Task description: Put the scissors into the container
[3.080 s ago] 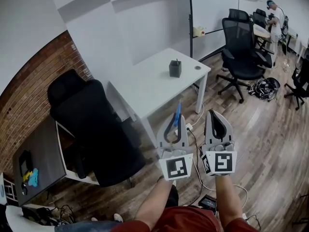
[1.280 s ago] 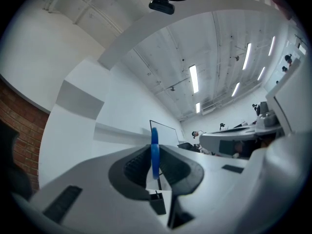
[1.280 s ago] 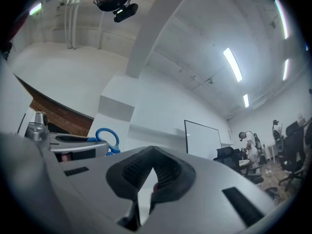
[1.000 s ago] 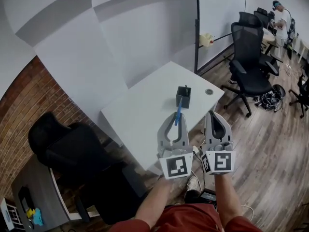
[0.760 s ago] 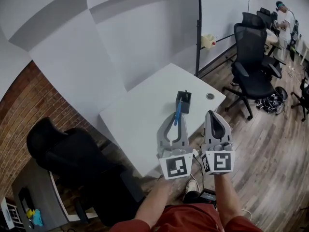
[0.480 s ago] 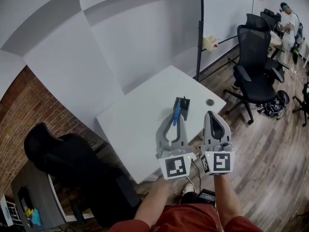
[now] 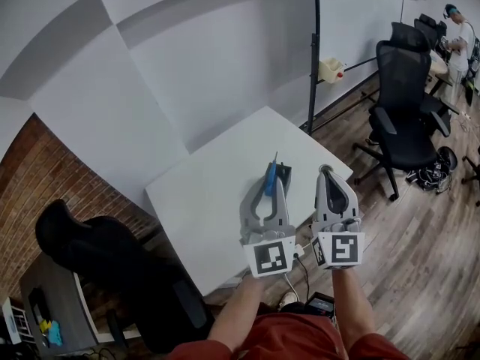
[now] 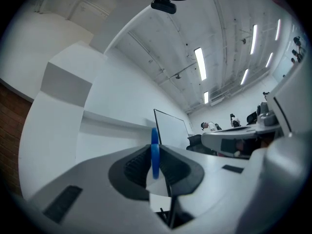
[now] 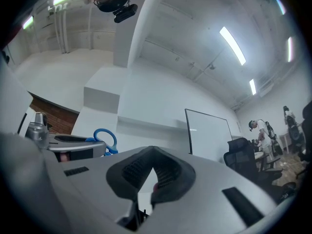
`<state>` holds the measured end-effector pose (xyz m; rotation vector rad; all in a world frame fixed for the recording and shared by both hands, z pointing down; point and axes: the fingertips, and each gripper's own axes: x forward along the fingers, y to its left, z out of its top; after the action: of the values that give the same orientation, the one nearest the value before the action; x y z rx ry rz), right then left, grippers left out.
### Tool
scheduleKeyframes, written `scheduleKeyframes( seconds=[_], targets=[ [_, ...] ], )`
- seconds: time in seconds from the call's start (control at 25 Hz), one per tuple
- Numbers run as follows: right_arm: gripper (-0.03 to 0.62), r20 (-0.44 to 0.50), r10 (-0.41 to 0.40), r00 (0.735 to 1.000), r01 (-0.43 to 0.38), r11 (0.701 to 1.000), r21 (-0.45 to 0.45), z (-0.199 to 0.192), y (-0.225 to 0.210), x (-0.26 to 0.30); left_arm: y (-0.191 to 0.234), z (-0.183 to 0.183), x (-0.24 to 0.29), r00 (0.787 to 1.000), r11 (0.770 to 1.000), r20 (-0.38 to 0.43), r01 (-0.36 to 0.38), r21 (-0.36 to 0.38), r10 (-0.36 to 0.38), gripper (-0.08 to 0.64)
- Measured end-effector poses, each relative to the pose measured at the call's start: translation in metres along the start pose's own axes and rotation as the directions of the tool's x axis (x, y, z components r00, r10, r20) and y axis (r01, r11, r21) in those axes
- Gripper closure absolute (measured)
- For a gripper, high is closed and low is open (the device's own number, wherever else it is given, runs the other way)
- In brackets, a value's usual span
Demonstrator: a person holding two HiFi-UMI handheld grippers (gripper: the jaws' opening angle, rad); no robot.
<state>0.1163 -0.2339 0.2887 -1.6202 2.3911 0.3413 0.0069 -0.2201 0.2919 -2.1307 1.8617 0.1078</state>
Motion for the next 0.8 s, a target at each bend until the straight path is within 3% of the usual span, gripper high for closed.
scheduleKeyframes(
  seconds=[0.8],
  targets=[
    [0.584,-0.013,-0.019,1.000,0.019,1.000,-0.021,-0.034,-0.007,0.079,0.028,-0.040,0.076,0.999,0.999,0.000,0.033,-0.009,-0.033,0.509]
  ],
)
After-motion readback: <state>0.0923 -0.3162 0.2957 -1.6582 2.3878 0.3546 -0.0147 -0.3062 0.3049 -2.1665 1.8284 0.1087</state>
